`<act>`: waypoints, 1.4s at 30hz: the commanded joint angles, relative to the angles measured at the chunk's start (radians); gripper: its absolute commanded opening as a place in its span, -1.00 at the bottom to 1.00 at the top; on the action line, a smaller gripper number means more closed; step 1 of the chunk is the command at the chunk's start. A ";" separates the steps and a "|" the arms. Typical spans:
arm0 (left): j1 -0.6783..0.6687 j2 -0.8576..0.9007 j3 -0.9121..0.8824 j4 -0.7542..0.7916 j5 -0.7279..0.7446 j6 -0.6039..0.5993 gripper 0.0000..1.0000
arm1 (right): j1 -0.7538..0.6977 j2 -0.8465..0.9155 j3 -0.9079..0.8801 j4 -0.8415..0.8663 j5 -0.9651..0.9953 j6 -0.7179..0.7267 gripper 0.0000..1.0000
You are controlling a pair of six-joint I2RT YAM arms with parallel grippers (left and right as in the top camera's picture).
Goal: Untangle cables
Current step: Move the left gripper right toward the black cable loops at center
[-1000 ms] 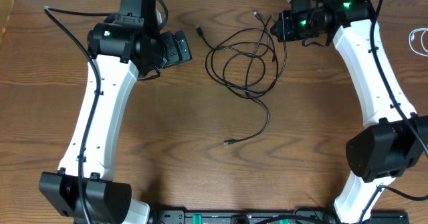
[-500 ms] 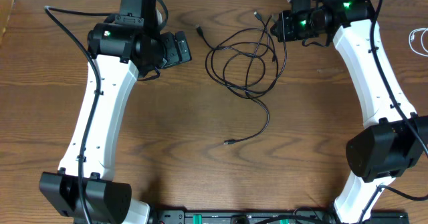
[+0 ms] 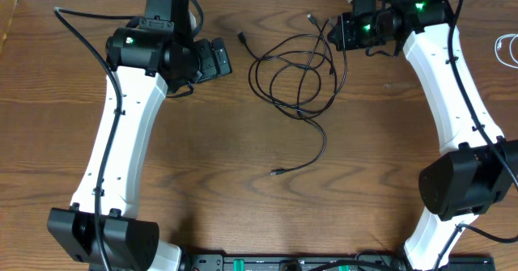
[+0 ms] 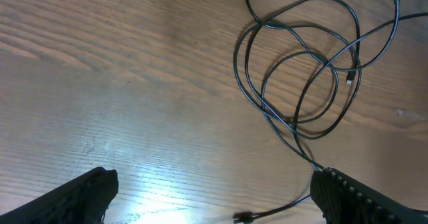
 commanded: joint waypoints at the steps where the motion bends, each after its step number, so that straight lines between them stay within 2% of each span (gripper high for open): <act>1: 0.001 0.013 -0.014 -0.006 0.009 0.008 0.96 | 0.004 -0.013 0.006 -0.002 -0.003 -0.013 -0.98; 33: -0.001 0.014 -0.014 0.007 0.009 0.008 0.96 | 0.004 -0.013 0.006 -0.016 -0.003 -0.013 -0.98; 42: -0.032 0.091 -0.015 0.026 0.013 0.005 0.96 | 0.004 -0.013 0.006 -0.023 -0.002 -0.013 -0.98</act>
